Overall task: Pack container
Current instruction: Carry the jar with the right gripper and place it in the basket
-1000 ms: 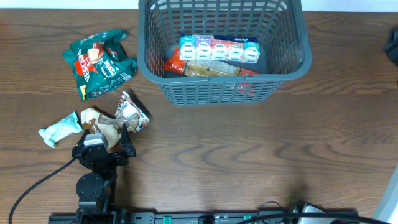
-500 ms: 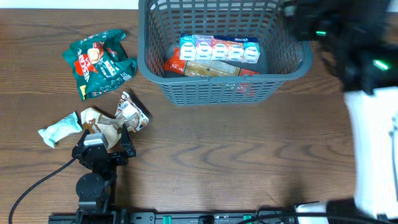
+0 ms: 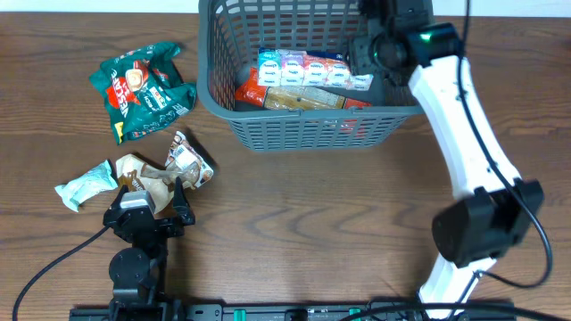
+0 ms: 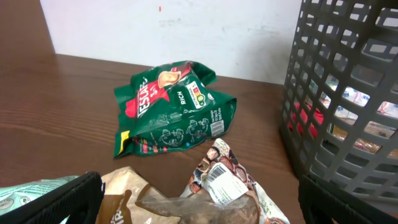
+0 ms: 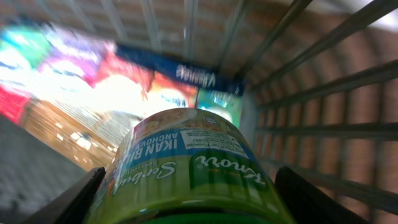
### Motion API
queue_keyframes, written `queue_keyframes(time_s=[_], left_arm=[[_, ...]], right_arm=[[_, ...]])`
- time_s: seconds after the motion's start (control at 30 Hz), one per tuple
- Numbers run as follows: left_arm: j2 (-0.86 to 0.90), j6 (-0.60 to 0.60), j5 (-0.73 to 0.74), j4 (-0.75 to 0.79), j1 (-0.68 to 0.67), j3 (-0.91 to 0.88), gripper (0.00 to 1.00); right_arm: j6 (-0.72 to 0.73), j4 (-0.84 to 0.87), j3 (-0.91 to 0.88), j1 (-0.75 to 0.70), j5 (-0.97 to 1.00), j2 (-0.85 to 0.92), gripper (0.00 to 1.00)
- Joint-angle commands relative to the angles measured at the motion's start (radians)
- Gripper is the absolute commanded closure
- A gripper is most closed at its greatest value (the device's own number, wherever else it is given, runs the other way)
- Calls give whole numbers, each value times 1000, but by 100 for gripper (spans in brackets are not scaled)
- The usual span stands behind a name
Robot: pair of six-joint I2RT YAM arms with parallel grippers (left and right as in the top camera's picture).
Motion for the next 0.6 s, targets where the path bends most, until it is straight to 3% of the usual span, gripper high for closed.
queue_keyframes(time_s=[0.0,0.33,0.37,0.43,0.5,0.53,0.57], left_arm=[[-6,10,-2,-13,2,-30,1],[-6,10,-2,-13,2,-30,1],[-6,10,-2,-13,2,-30,1],[-6,10,-2,-13,2,-30,2],[-6,10,-2,-13,2,-30,2],[-6,10,-2,-13,2,-30,1],[-6,10,-2,-13,2,-30,1]], right_arm=[[-16,-18,8,4,-5,60,99],[0,-41,8,5,-55,118,99],[0,-41,8,5,-55,118,95],[0,-41,8,5,-55,118,65],[0,-46,8,5,-55,118,12],[0,-49,8,5,-55,118,1],[0,-51,8,5,-55,118,1]])
